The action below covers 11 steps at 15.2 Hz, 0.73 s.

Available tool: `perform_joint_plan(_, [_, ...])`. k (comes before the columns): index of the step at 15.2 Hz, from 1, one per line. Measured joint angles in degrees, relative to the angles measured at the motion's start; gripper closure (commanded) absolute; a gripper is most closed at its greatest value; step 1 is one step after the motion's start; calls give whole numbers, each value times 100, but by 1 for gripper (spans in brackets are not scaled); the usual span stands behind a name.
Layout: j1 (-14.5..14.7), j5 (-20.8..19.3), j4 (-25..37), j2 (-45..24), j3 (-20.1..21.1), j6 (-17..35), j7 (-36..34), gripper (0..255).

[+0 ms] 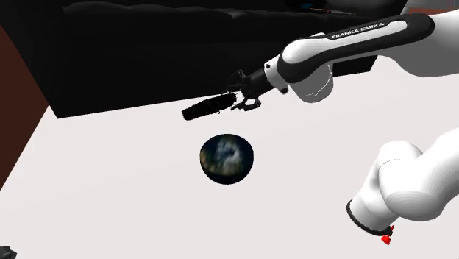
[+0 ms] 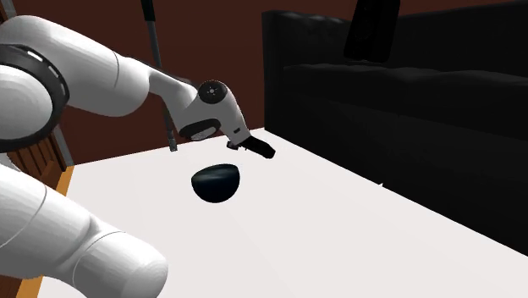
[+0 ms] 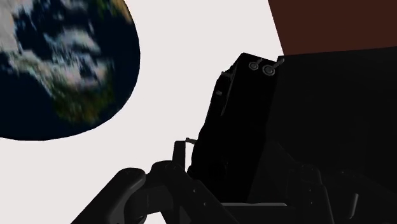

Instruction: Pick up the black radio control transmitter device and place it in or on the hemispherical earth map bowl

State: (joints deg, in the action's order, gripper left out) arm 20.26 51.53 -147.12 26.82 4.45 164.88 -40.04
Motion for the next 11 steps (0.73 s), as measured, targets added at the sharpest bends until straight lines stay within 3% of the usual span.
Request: perform_joint_plan(11, [-232, -293, -1535, 2361, 1620, -479, -1924, 255])
